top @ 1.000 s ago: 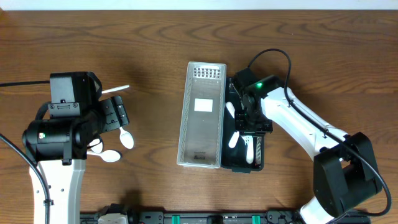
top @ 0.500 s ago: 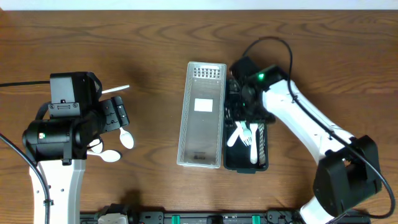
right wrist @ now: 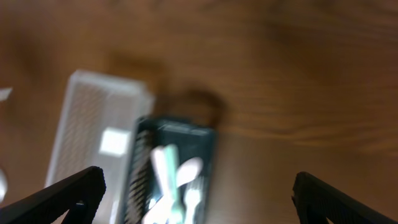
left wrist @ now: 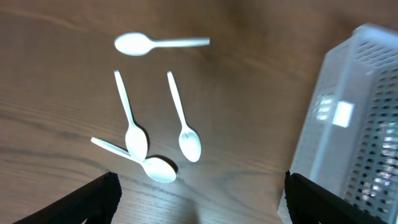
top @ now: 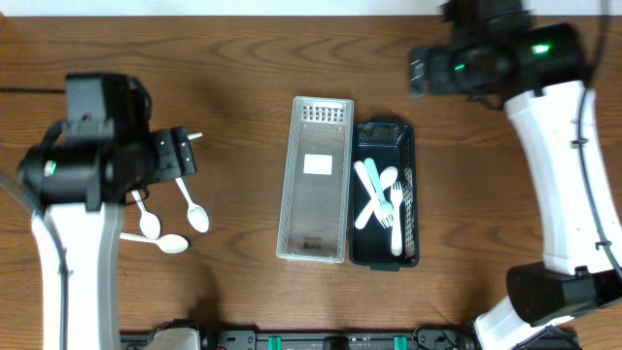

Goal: Pack container
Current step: 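Withdraw the right gripper up to the top right corner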

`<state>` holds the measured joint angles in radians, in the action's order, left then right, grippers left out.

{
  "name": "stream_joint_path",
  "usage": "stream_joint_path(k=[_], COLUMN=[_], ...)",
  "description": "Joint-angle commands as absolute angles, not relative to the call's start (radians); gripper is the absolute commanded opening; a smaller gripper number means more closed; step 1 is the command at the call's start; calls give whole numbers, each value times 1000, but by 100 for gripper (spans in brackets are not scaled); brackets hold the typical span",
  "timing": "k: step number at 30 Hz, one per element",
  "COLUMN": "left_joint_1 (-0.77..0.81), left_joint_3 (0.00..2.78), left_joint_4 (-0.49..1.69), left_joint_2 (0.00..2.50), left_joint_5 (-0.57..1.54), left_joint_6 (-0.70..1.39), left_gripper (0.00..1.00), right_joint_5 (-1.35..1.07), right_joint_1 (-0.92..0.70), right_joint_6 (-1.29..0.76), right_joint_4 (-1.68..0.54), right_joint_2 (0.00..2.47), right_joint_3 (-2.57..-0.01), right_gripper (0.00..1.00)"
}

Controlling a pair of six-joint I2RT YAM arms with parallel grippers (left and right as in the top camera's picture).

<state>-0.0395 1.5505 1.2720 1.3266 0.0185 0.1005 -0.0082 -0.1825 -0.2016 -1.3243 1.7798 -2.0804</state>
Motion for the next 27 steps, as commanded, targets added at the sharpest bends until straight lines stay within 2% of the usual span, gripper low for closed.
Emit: stream_joint_path(k=[1, 9, 13, 27], left_joint_1=[-56, -109, -139, -176], left_joint_3=[1544, 1380, 1248, 1168], left_joint_4=[1271, 1021, 890, 827], left_joint_2=[1467, 1631, 1668, 1844], left_joint_5=[10, 109, 176, 171], left_joint_6=[115, 143, 143, 144], left_gripper=[86, 86, 91, 90], right_joint_5=[-20, -27, -27, -27], right_joint_1=[-76, 53, 60, 60], right_joint_6=[-205, -152, -147, -133], right_joint_4=[-1346, -1404, -1411, -1429], right_joint_2=[1781, 1785, 1785, 1785], right_joint_3=[-2097, -2091, -2091, -2091], right_gripper=[99, 99, 99, 99])
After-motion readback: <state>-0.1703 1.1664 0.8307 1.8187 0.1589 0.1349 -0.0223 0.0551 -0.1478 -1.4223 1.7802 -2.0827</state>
